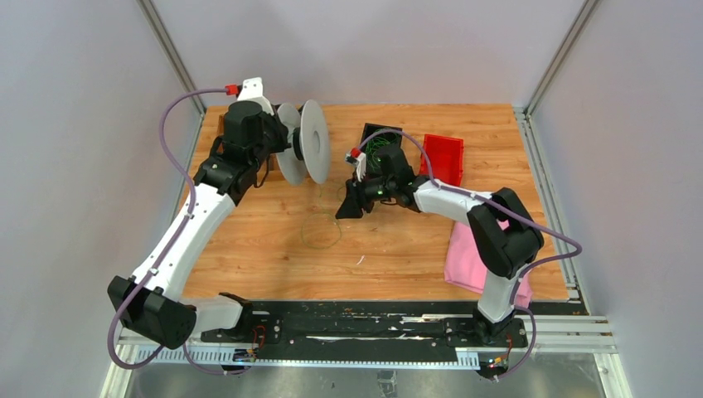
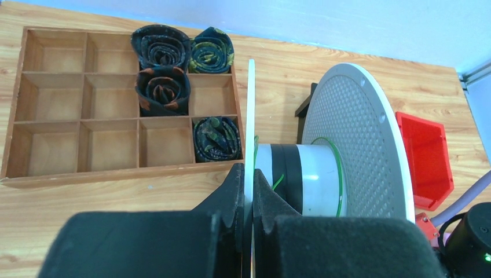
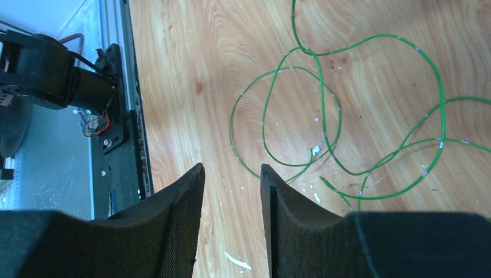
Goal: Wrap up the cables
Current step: Wrap the cable around the cable reel.
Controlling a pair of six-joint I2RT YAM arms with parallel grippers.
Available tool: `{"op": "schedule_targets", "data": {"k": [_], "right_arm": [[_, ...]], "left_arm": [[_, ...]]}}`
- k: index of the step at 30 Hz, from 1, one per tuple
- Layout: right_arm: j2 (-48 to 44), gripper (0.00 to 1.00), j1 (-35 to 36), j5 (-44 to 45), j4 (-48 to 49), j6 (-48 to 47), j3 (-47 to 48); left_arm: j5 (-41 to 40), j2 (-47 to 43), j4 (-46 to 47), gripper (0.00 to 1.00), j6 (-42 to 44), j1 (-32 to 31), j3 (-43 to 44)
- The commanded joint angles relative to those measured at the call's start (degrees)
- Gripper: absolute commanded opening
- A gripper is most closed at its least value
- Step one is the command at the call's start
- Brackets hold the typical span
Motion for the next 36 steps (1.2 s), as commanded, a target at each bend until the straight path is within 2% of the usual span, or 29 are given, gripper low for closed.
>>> {"op": "schedule_targets", "data": {"k": [1, 11, 18, 24, 29, 36], "right_arm": [[0.01, 0.4, -0.5, 3.72, 0.36, -2.45, 1.51], [-4.53, 0.4, -4.94, 9.86, -4.53, -2.99, 5.12], [-4.37, 0.41, -6.89, 15.9, -7.58, -4.8, 6.9], [-2.42, 0.42, -7.32, 14.48, -9.2, -5.51, 7.38], [-0.27, 0.42, -7.03, 10.6, -6.84, -2.26, 6.09], [2.9, 0.42, -5.98, 12.14, -6.45, -0.11, 6.36]], "left_arm": [[1.91, -2.28, 2.69, 0.0, -1.85, 1.18, 3.1], [6.22, -1.9, 2.82, 0.0, -3.0, 1.8, 5.97], [8.52, -2.2, 2.93, 0.0, -2.74, 1.75, 7.47], [9.19, -2.42, 2.55, 0.0, -2.69, 1.86, 8.47], [9.79, -2.33, 2.33, 0.0, -2.99, 1.97, 8.93], [10.03, -2.42, 2.47, 0.0, -3.26, 2.19, 8.8]]}}
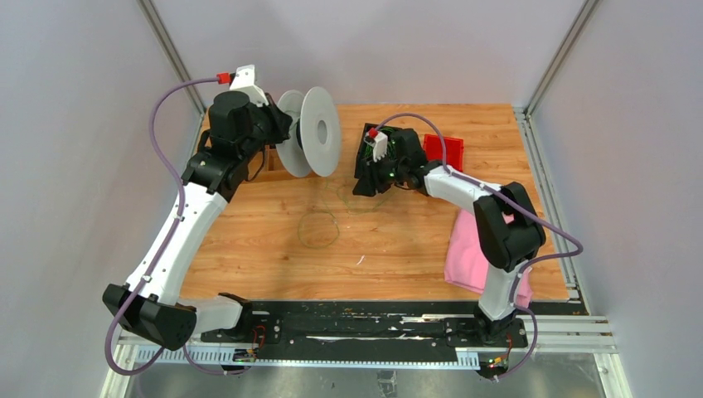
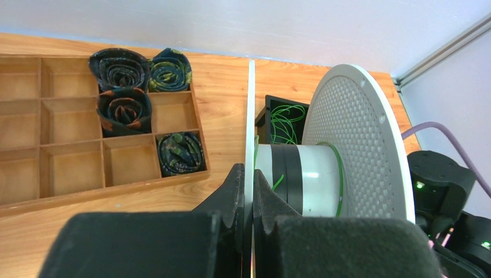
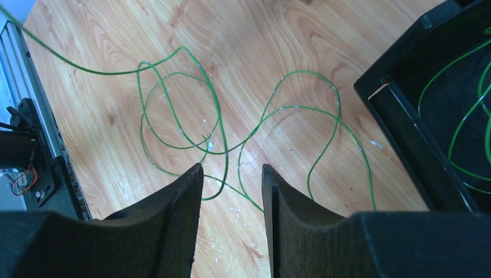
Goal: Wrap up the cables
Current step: Wrap the cable around the cable reel.
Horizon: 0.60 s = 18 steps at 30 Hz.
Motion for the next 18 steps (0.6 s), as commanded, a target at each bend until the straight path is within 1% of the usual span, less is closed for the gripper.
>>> {"op": "schedule_targets", "data": {"k": [1, 5, 11, 15, 16, 17, 18], "right_arm": [[2.22, 0.42, 0.81, -0.18, 1.34, 2.2, 0.32], [3.28, 0.42, 1.28, -0.29, 2.51, 4.11, -0.69], [3.52, 0.42, 2.28, -0.73, 7.71, 8.07, -3.94], [3.65, 0.39, 2.62, -1.64, 9.08, 9.31, -4.65], [3.52, 0.37, 2.63, -1.86, 9.53, 9.37, -5.0], [3.29, 0.31, 2.7, -2.14, 9.75, 9.25, -5.21], [2.96, 0.24, 2.68, -2.41, 9.76, 8.94, -5.37]], "left_arm": [[1.12, -1.96, 4.15, 0.0, -1.3, 0.66, 2.87], [0.92, -2.05, 4.1, 0.0, -1.43, 0.85, 2.9], [0.81, -2.05, 4.27, 0.0, -1.73, 1.29, 2.73], [0.34, -2.22, 4.46, 0.01, -1.89, 1.76, 2.47], [0.12, -2.3, 4.41, 0.0, -1.91, 1.95, 2.38], [-0.22, -2.36, 4.4, 0.0, -1.98, 2.11, 2.22], [-0.96, -2.36, 4.4, 0.0, -2.04, 2.3, 2.04]]}}
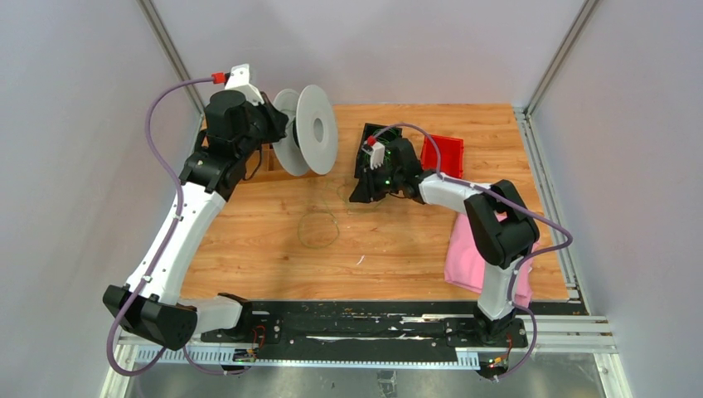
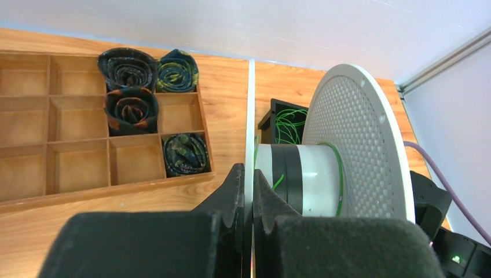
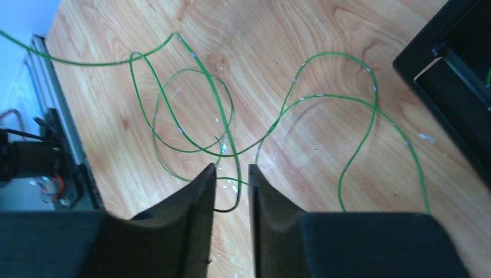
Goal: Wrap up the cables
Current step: Wrap the cable around the cable reel.
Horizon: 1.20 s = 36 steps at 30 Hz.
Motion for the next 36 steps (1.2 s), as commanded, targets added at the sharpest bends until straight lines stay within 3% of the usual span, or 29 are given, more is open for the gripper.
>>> {"op": "schedule_targets", "data": {"k": [1, 3, 5, 14, 30, 36], "right_arm": [[-0.34, 0.17, 0.89, -1.88, 2.32, 0.5, -1.5], [-1.57, 0.04, 0.96, -2.11, 0.77, -1.07, -1.66], [-3.35, 0.01, 1.19, -2.39, -0.54, -3.21, -2.19], [-11.52, 0.01, 2.38, -3.39, -13.39, -17.37, -2.8], [-24.06, 0.01, 7.22, -10.76, -33.07, -36.62, -2.74], [-30.89, 0.01, 7.48, -5.42, -37.45, -40.21, -1.33]], "left_arm": [[-1.79, -2.33, 4.38, 0.0, -1.47, 1.22, 1.82], [-3.44, -2.47, 4.21, 0.0, -1.84, 1.72, 1.39], [-5.59, -2.23, 3.95, 0.0, -1.79, 2.06, 1.19], [-13.04, -1.08, 4.88, 0.0, -0.98, 3.55, 0.12], [-17.1, 1.61, 6.97, 0.0, -0.85, 4.87, -1.13], [-17.02, 1.36, 7.63, 0.0, -0.07, 5.08, -1.98]]}}
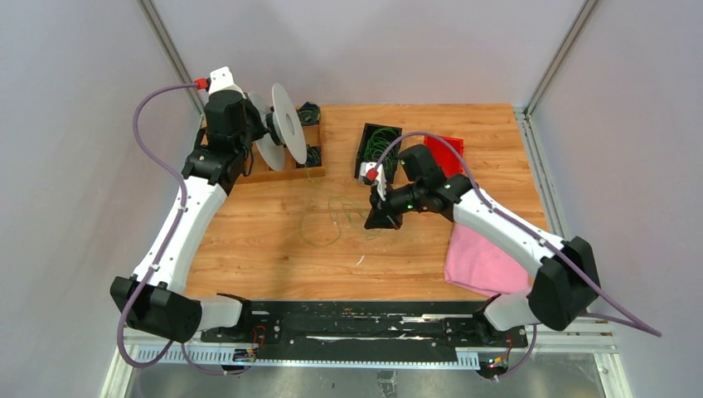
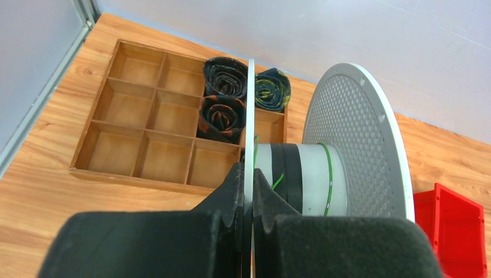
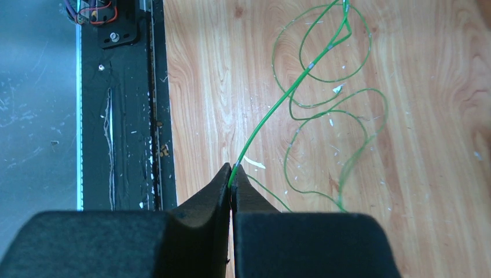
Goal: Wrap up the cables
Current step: Wrap the cable around the cable reel.
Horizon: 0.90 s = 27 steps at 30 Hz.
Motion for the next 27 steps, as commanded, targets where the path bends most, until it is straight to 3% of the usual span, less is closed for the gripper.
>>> {"op": "schedule_targets", "data": {"k": [1, 5, 8, 20, 27], "right_arm": [[-5.71, 0.01, 0.91, 5.14, -5.13, -4.94, 1.74], [-9.26, 0.01, 0.8, 16.35, -5.47, -3.86, 4.0], [-10.31, 0.01, 0.73, 19.22, -6.18, -3.44, 6.07], [-3.53, 0.01, 7.05, 8.25, -12.82, -5.41, 17.13], [0.91, 0.01, 9.8, 4.33, -13.4, -1.33, 24.68]], "left_arm": [[-1.65, -0.89, 6.35, 0.0, 0.44, 0.42, 0.19], [-1.47, -1.07, 6.7, 0.0, 1.46, 0.42, 0.17], [-1.18, -1.01, 7.03, 0.0, 1.43, 0.42, -0.23], [-0.85, 2.51, 5.85, 0.0, -1.49, 0.14, 0.95], [-4.49, 4.14, 6.46, 0.0, 0.97, -3.64, 0.8]]}}
